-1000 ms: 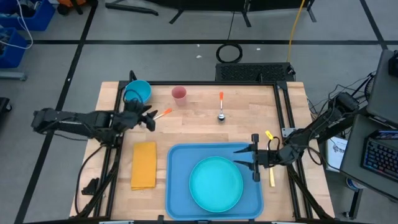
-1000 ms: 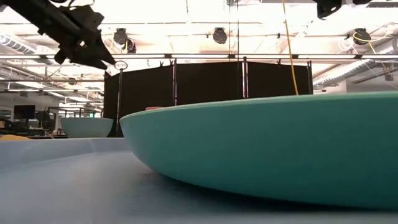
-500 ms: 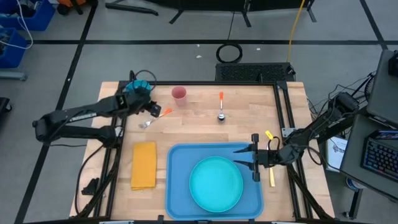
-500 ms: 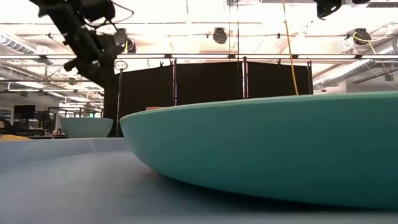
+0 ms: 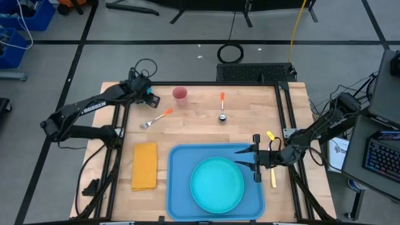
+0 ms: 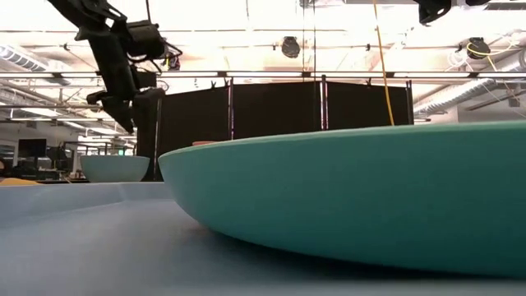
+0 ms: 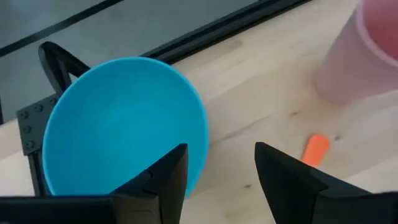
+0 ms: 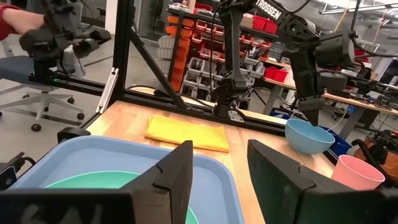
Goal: Set up tray
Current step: Put the blue bowl on top of the light blue serving tray
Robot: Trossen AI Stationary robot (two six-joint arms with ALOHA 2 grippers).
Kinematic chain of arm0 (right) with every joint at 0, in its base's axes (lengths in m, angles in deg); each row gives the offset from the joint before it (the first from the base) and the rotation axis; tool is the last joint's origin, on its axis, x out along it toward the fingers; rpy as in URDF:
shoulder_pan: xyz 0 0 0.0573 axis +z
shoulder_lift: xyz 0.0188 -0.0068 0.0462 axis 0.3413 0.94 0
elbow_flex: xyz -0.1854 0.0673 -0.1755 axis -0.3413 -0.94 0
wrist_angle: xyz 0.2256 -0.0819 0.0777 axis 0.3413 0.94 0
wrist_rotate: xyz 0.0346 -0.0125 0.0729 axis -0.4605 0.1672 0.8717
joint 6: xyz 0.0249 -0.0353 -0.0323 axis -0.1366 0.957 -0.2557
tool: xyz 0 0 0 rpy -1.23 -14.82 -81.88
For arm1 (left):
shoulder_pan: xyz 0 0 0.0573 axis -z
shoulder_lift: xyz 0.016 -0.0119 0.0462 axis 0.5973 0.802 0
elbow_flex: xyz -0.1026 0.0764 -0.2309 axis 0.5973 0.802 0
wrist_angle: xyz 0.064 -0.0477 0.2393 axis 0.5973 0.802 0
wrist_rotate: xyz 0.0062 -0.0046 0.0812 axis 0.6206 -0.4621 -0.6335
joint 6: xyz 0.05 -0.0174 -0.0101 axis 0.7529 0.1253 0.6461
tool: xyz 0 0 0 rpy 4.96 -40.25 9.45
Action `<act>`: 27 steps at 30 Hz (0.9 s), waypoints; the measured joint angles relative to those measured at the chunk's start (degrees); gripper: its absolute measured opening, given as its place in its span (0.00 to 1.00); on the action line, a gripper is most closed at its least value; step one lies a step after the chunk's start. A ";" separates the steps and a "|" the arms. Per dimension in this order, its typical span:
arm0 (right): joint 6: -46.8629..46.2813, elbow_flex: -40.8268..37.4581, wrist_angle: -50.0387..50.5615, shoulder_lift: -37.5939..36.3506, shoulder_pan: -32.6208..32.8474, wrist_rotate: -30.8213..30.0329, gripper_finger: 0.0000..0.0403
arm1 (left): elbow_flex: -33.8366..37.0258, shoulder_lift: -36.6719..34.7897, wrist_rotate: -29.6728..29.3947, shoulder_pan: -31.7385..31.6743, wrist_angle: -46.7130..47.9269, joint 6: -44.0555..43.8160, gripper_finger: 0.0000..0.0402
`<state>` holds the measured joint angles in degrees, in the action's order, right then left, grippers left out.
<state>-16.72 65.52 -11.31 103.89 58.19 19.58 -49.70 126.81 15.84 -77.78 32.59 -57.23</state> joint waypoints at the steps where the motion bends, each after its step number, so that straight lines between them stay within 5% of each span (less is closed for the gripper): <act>1: -0.02 0.00 0.00 0.00 0.00 0.00 0.35 | 0.00 0.82 0.52 -0.47 -0.10 0.66 0.48; 27: -0.63 0.00 0.83 0.02 0.00 0.00 0.35 | 0.04 8.26 3.93 -6.57 -1.03 3.41 0.48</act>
<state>-17.35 65.52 -10.48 103.91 58.19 19.58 -49.66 135.07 19.77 -84.35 31.56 -53.82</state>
